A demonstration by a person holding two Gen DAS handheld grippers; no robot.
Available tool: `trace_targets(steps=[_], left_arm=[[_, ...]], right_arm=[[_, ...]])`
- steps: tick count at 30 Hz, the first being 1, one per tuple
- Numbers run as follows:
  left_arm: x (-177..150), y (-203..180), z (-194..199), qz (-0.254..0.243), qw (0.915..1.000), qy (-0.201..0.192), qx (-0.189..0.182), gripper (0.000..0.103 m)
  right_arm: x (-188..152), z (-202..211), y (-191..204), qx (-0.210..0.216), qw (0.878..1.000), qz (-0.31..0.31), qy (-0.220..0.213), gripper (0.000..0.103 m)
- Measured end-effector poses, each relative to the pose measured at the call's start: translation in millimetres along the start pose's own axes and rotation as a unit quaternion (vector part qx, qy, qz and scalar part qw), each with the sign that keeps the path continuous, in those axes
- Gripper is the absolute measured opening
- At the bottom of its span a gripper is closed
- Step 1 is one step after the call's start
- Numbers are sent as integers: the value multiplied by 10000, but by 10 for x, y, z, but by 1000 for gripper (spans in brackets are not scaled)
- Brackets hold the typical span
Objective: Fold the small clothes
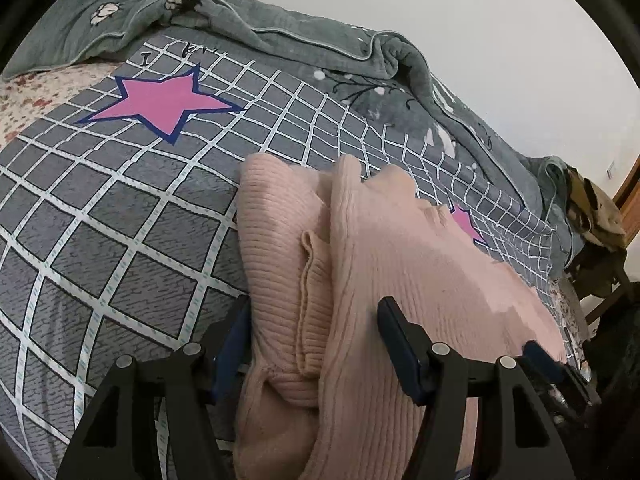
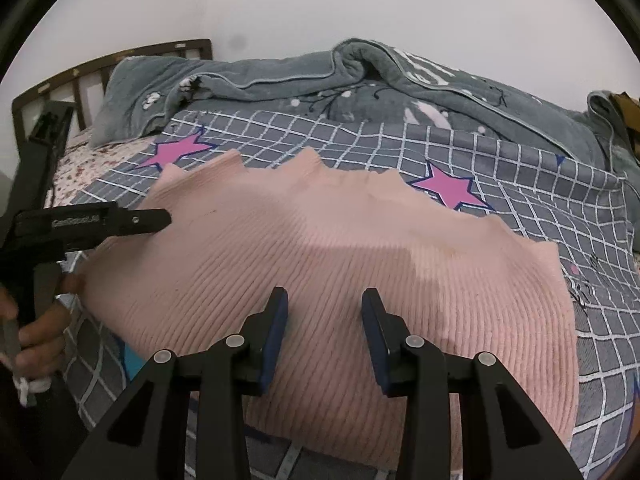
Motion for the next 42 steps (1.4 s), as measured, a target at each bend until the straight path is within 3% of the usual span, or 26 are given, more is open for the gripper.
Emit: trace_targets(steps=[2, 4, 6, 9, 15, 21, 27, 31, 32, 36, 40, 42], left_arm=[[-7, 7, 10, 9, 10000, -2, 43, 56], [-4, 0, 35, 11, 10000, 4, 79, 46], [31, 20, 99, 189, 9997, -112, 112, 28], [110, -24, 188, 678, 9974, -237, -108, 22], [374, -601, 287, 399, 9985, -358, -91, 19], [467, -1350, 190, 58, 9992, -353, -162, 18], [344, -2205, -137, -297, 9984, -53, -488, 17], [-20, -2732, -633, -619, 9942, 471, -748, 15], [-128, -2807, -757, -690, 9926, 628, -774, 10], [-506, -2897, -1170, -926, 9870, 1155, -618, 10], [-479, -2899, -1040, -1215, 9860, 910, -696, 12], [-372, -2831, -895, -1230, 9870, 736, -727, 21]], right_arm=[[44, 85, -97, 90, 9997, -173, -122, 38], [92, 164, -252, 40, 9991, -287, -298, 38], [128, 208, -437, -117, 9980, -423, -446, 39], [148, 233, -774, -128, 9953, -866, -425, 39], [51, 278, -1462, 167, 9815, -1898, -194, 39], [-119, 373, -1973, 338, 9669, -2529, 38, 39], [-206, 507, -2365, 154, 9605, -2778, -108, 39], [-322, 483, -2518, 141, 9576, -2877, -36, 39], [-350, 453, -2540, 126, 9576, -2879, 8, 39], [-432, 371, -2564, 131, 9590, -2825, 183, 39], [-447, 368, -2531, 188, 9608, -2756, 225, 39], [-420, 387, -2484, 277, 9614, -2731, 183, 39]])
Point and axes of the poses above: each gripper's, at about its wrist camera, not at the fingertips, and z roughly against the way its jaws point, y to its left, x to its top, the point moved 7 cm from there along -z, roughly the way its jaws point, and after that the axes turned 14 degrees about -x, right-handed, at the moved point
